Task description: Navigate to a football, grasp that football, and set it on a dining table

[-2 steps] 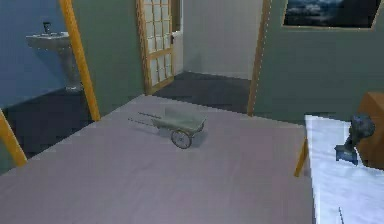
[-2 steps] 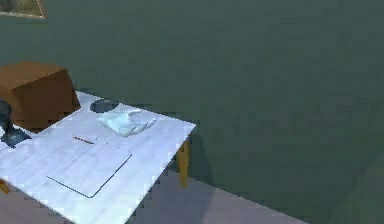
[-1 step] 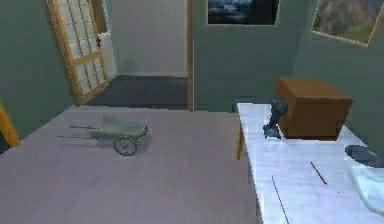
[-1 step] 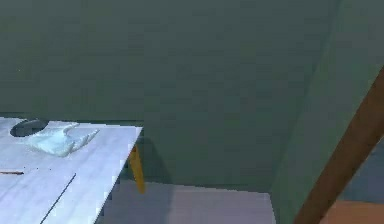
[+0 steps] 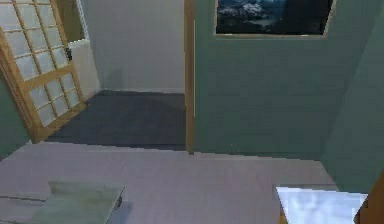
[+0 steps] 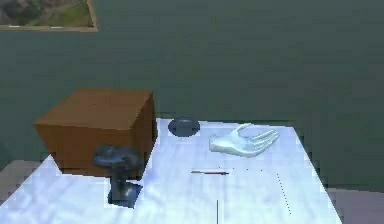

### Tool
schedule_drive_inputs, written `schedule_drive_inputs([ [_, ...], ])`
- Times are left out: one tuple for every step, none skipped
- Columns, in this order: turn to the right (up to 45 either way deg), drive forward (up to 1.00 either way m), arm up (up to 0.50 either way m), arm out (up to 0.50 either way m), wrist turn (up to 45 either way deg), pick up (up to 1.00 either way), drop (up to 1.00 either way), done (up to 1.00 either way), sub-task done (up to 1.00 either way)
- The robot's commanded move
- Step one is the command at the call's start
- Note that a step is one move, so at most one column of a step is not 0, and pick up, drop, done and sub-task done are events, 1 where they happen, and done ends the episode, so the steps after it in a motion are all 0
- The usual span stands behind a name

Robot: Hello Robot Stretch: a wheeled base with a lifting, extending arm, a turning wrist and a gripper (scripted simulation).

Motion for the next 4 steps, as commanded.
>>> schedule_drive_inputs([
  [0.0, 0.95, 0.0, 0.0, 0.0, 0.0, 0.0, 0.0, 0.0],
  [12.0, 0.0, 0.0, 0.0, 0.0, 0.0, 0.0, 0.0, 0.0],
  [0.0, 0.3, 0.0, 0.0, 0.0, 0.0, 0.0, 0.0, 0.0],
  [-45.0, 0.0, 0.0, 0.0, 0.0, 0.0, 0.0, 0.0, 0.0],
])
